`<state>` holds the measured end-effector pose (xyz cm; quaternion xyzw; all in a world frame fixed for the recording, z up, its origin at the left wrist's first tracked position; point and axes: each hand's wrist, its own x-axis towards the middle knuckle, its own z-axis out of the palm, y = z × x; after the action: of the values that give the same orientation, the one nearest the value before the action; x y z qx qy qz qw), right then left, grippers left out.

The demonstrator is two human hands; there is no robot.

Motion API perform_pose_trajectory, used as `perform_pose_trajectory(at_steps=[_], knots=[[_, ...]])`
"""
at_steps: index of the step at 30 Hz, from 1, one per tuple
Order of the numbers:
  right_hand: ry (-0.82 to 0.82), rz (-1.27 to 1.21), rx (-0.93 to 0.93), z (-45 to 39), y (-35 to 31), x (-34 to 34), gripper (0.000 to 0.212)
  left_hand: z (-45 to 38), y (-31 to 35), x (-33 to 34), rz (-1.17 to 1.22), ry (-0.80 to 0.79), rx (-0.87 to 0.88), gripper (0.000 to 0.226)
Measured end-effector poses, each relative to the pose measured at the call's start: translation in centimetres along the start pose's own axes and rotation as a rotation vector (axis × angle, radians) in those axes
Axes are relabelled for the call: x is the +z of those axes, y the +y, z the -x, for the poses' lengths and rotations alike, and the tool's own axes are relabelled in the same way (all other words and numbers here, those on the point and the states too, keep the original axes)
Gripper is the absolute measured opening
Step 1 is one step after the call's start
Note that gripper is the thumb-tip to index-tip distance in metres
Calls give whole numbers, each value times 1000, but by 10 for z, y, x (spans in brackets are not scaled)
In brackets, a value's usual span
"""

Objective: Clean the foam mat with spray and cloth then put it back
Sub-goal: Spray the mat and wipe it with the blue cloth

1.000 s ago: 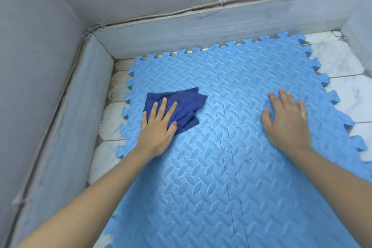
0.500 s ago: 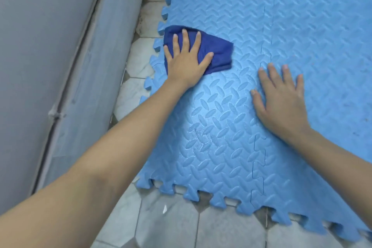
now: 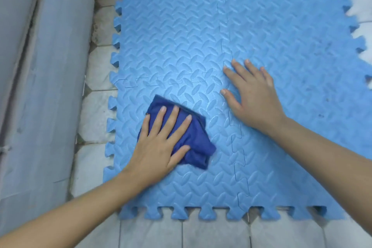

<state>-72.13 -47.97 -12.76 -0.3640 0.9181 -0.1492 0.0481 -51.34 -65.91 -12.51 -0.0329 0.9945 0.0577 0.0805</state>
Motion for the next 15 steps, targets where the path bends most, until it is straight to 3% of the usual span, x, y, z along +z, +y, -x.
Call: perform_pose_trajectory(at_steps=[3,7,9,12,15], knots=[[28,-72,100,-13,45,-27,51,-108,-9,-14,68,72,-195,64],[50,83,307,-10,100,-43,59,-192,-27,-27,144,83,-378,63],[46,91,343,-2,104,-38,59,-182,-10,-26,116,104,-246,60],[93,92,388,-1,104,-36,55,-143,31,-16,65,82,111,58],[102,112,422,-3,108,-35,53,-170,27,-21,41,61,143,60]])
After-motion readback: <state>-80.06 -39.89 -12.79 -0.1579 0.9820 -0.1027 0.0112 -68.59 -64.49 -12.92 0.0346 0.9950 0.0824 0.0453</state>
